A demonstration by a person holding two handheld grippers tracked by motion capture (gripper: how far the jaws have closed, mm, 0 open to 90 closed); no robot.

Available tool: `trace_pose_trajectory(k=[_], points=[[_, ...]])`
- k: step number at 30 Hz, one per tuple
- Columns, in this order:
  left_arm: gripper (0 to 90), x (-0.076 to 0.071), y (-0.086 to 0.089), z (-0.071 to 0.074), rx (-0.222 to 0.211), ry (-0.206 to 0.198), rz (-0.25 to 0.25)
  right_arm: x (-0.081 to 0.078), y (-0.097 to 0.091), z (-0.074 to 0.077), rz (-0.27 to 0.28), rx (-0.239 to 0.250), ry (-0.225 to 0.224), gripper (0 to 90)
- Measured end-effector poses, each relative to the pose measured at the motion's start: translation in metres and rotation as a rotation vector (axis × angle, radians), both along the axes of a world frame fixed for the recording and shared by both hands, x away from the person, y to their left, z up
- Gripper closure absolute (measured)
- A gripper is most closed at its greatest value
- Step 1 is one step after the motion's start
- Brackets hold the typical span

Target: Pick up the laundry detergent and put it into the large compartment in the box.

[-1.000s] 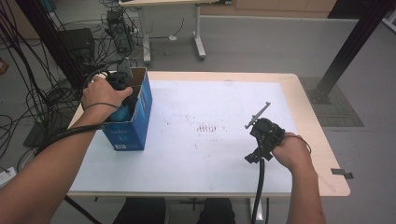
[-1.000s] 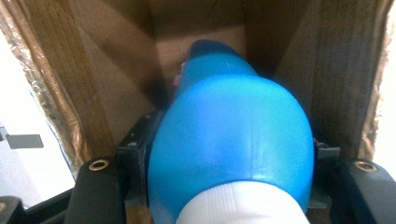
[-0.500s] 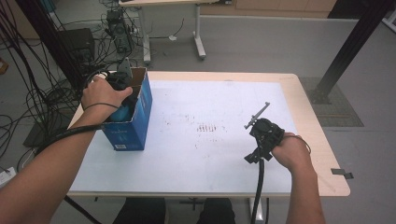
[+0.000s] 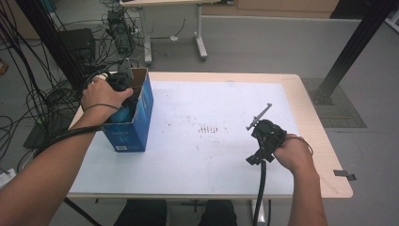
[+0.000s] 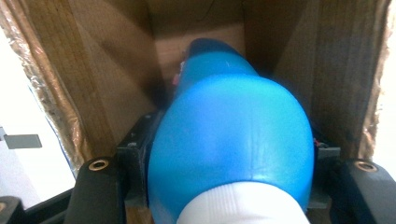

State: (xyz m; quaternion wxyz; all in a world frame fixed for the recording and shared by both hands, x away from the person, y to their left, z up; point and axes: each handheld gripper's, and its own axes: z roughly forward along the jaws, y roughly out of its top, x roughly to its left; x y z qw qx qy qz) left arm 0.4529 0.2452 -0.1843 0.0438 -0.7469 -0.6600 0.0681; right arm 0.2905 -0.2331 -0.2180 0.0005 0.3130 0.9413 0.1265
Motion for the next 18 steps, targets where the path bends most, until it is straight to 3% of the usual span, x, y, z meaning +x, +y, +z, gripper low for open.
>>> trace_pose_trajectory(k=[13,18], points=[[36.0,-0.0018,0.0028,0.0006,-0.016,-0.010,-0.002,-0.0004,0.0002,0.0015,0.002,-0.006,0.000,3.9],[31.8,-0.0018,0.0015,0.0010,-0.009,-0.007,-0.005,-0.0002,0.0013,0.0023,0.001,-0.010,0.000,3.8]])
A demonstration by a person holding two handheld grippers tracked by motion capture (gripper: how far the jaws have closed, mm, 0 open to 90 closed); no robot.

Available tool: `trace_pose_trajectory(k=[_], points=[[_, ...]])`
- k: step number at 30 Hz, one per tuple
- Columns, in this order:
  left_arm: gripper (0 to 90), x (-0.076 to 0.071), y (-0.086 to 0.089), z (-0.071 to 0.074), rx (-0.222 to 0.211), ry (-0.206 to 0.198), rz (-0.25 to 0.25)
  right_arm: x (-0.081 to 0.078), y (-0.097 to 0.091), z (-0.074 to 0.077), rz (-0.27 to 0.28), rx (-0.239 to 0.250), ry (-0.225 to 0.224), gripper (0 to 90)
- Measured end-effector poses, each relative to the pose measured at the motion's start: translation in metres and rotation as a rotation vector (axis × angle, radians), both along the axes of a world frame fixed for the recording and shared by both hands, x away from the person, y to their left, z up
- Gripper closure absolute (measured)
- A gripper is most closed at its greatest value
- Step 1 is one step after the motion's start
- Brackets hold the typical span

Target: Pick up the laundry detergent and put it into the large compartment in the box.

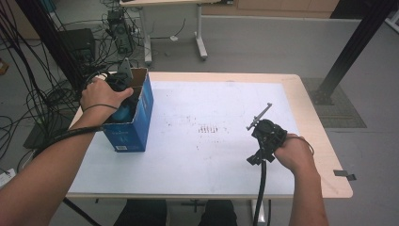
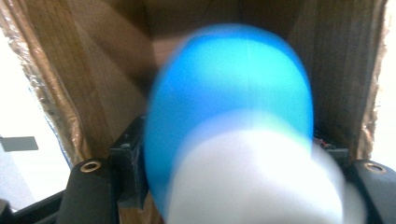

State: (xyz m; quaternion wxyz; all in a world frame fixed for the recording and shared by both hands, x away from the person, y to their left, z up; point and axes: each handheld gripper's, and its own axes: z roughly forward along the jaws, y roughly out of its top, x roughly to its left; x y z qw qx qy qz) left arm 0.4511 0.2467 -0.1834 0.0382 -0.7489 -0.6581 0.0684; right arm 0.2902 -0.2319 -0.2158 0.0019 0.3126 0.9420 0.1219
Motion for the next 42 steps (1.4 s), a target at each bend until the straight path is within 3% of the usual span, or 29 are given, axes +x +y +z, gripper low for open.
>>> trace_pose_trajectory(k=[20,42], points=[[28.4,-0.001,0.003,0.017,-0.006,-0.014,-0.004,0.001,0.006,0.003,0.010,-0.005,-0.003,4.0],[22.6,-0.008,0.002,0.064,0.012,-0.066,-0.018,-0.002,0.010,0.005,0.014,-0.008,-0.009,3.9]])
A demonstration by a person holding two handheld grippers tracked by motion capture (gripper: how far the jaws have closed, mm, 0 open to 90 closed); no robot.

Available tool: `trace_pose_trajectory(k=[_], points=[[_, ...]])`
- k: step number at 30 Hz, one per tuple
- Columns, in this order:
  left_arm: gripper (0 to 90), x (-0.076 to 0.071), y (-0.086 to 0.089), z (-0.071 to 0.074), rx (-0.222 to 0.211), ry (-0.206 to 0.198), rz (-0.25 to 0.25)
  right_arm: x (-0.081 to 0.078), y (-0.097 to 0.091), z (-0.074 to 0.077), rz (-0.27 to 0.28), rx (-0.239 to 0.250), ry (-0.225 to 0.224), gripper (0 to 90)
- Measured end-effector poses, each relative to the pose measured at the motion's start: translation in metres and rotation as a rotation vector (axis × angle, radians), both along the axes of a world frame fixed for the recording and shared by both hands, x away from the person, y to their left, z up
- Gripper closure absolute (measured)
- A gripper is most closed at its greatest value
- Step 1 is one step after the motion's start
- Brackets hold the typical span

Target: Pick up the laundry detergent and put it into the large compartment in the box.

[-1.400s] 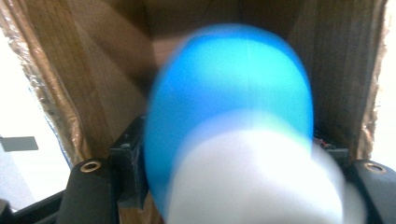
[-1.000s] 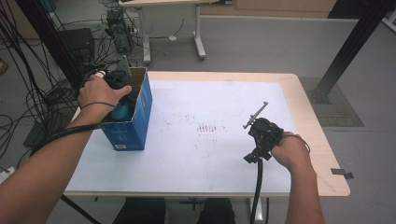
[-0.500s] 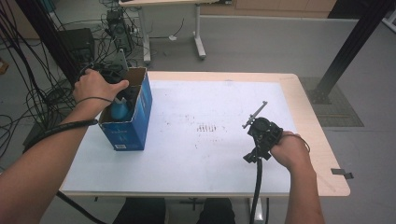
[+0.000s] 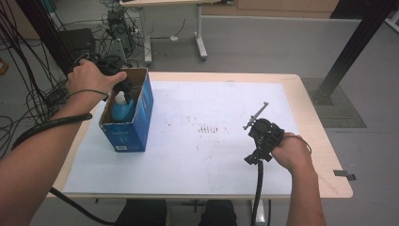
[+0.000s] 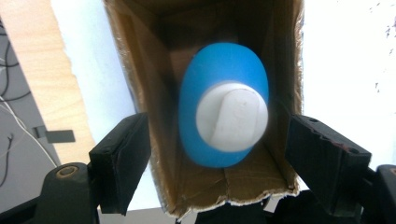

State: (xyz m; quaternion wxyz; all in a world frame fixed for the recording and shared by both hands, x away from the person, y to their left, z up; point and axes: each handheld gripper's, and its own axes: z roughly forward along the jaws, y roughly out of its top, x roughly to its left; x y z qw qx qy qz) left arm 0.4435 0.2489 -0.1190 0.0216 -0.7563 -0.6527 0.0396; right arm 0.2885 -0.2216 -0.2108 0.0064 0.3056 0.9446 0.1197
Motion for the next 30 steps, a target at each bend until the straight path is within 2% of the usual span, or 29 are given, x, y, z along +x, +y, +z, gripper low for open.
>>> trace_pose_trajectory(k=[4,8,12,14,18,20,30], points=[[19.9,-0.001,0.000,0.010,0.007,-0.011,-0.014,0.000,0.002,0.000,0.005,0.000,-0.002,3.8],[15.4,0.000,0.001,0.018,0.001,-0.006,-0.030,0.001,0.003,0.001,0.005,-0.002,-0.004,3.8],[10.4,-0.001,0.001,0.025,-0.015,-0.007,-0.056,0.002,0.005,0.001,0.008,-0.004,-0.004,3.8],[7.2,-0.002,0.002,0.028,-0.037,-0.010,-0.069,0.002,0.006,0.000,0.009,-0.003,-0.003,3.8],[6.4,-0.006,-0.003,0.033,-0.062,-0.021,-0.113,0.003,0.008,0.000,0.011,-0.007,-0.003,3.9],[6.0,-0.006,-0.007,0.034,-0.074,-0.012,-0.140,0.004,0.010,0.000,0.012,-0.009,-0.001,3.9],[6.0,-0.018,-0.043,0.043,-0.130,-0.018,-0.308,0.007,0.016,0.001,0.015,-0.027,0.000,3.9]])
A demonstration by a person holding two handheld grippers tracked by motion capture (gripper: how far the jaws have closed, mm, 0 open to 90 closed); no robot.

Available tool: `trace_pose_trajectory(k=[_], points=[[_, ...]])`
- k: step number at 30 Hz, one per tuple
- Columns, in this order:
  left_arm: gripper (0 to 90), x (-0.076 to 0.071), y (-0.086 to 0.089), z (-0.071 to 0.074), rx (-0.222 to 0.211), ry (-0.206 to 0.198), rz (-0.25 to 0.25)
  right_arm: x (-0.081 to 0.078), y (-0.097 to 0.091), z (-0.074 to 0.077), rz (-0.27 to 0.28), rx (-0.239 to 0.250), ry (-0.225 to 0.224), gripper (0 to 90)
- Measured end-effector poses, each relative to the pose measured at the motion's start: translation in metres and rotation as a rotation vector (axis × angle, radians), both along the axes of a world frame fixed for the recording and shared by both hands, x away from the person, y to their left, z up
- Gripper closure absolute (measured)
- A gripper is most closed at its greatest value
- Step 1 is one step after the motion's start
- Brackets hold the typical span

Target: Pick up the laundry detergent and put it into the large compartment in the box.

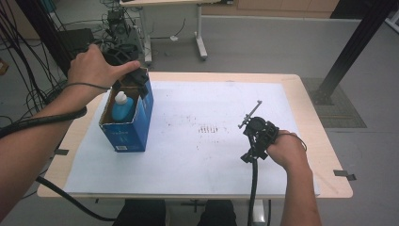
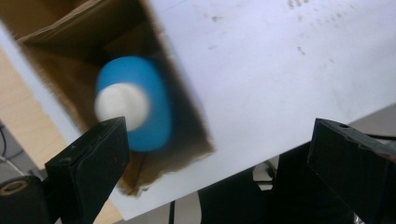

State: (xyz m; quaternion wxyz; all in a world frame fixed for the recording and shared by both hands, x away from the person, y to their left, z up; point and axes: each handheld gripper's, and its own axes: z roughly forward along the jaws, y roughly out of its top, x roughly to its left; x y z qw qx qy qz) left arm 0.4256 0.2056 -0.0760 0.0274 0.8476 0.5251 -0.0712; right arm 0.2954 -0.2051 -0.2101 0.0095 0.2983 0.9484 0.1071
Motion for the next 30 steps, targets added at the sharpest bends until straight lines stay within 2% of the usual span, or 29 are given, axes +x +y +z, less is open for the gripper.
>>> trace_pose_trajectory(k=[3,8,13,22,30], points=[[6.0,-0.004,-0.013,0.001,-0.013,0.004,-0.043,0.001,0.001,0.001,-0.002,-0.003,0.000,3.9],[6.0,-0.011,-0.026,0.004,-0.047,-0.001,-0.089,0.000,0.004,0.004,-0.006,-0.015,-0.001,3.8],[5.9,-0.018,-0.042,0.007,-0.076,0.001,-0.162,0.000,0.004,0.005,-0.007,-0.020,-0.003,3.9],[5.6,-0.026,-0.075,-0.001,-0.082,0.033,-0.260,0.000,0.003,0.006,-0.010,-0.024,-0.008,3.8],[5.6,-0.031,-0.092,-0.008,-0.068,0.046,-0.302,-0.001,0.001,0.005,-0.019,-0.023,-0.003,3.9]])
